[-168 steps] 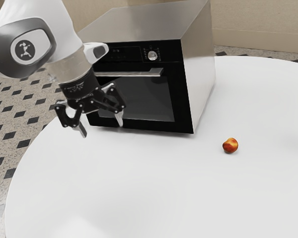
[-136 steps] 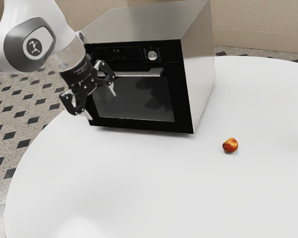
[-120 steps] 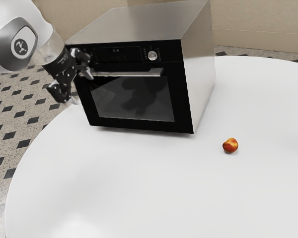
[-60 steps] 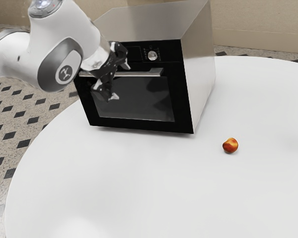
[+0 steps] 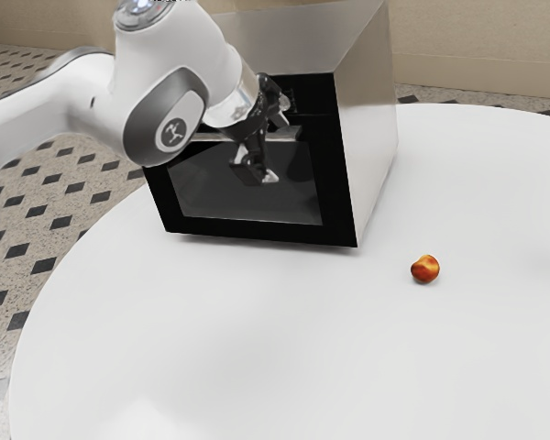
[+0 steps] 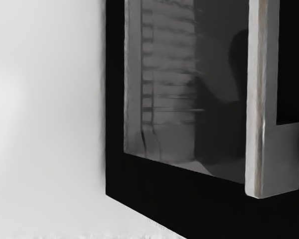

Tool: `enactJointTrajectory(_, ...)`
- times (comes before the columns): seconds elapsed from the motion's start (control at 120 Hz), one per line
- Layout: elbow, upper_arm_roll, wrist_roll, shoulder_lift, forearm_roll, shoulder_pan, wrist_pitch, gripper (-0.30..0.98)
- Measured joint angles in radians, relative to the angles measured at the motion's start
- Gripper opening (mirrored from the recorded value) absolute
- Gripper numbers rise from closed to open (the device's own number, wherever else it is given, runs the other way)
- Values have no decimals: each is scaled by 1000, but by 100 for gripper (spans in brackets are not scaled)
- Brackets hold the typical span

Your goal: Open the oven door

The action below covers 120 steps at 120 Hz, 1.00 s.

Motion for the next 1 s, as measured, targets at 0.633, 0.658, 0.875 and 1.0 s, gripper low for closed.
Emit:
enactJointTrajectory(0.633, 93, -5, 122, 133, 52, 106, 93, 68)
enactJointTrajectory(0.658, 93, -5, 128, 132, 51, 112, 93, 68)
enactJointTrajectory(0.875, 73, -5, 170, 131, 40, 142, 96, 68)
enactJointTrajectory(1.0, 53, -5, 189, 132, 29, 153, 96, 68)
